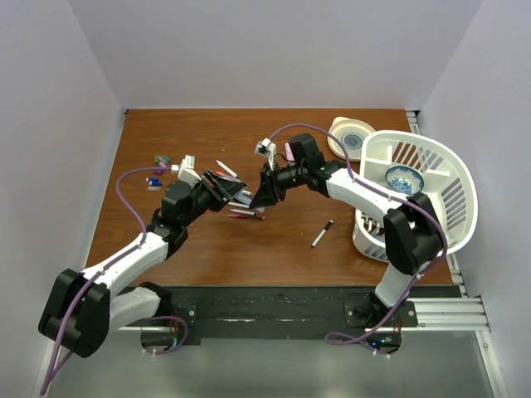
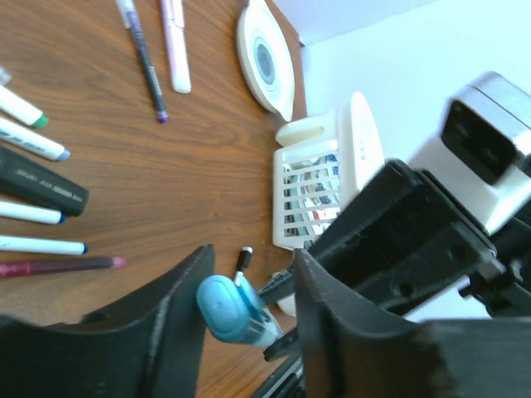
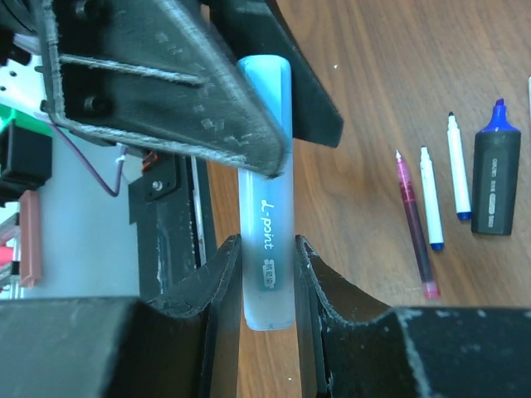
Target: Open the pen caps
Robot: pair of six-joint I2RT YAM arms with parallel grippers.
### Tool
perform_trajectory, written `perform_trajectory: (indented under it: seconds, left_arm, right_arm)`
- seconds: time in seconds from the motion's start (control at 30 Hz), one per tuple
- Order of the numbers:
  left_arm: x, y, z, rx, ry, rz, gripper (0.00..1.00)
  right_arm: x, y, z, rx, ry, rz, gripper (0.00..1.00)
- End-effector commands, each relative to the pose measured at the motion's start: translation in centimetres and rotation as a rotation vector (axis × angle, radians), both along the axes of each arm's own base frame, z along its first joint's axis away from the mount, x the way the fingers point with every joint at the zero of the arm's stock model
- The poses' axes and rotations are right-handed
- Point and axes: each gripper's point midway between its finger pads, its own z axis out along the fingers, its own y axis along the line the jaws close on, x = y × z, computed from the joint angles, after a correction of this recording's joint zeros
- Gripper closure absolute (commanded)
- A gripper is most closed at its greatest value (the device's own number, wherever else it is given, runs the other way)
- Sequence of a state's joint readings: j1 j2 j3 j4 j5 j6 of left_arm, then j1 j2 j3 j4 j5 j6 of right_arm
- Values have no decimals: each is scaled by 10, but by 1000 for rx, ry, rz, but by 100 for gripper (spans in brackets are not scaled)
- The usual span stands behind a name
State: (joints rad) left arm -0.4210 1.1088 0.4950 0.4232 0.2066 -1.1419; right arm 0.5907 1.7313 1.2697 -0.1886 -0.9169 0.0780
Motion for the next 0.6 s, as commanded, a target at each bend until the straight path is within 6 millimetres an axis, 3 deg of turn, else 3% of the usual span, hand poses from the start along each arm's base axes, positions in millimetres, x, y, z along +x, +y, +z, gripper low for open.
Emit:
perform_trajectory:
  seconds: [0.0, 0.2, 0.23, 0.33, 0.4, 0.47, 0.57]
  left_arm:
    - [10, 5, 20, 14, -42, 63, 59]
    - [7, 0, 23, 14, -56, 30, 99]
    - [6, -1, 24, 13, -64, 20, 100]
    - [0, -7, 27, 20, -102, -37, 100]
    - [-8, -14, 29, 10, -141, -103, 100]
    - [-15, -19, 29, -14, -184, -149, 100]
    - [-25, -27, 29, -52, -207, -218, 100]
  right_arm:
    - [7, 0, 15, -15, -154, -52, 100]
    - [-4, 7, 5, -38, -199, -17, 100]
    - [-9, 9, 5, -31, -206, 12, 99]
    - [-18, 12, 4, -17, -200, 57, 73]
    - [-19, 13, 4, -12, -201, 60, 64]
    - [-22, 15, 5, 1, -191, 70, 56]
    - [-22, 17, 2, 5, -175, 67, 52]
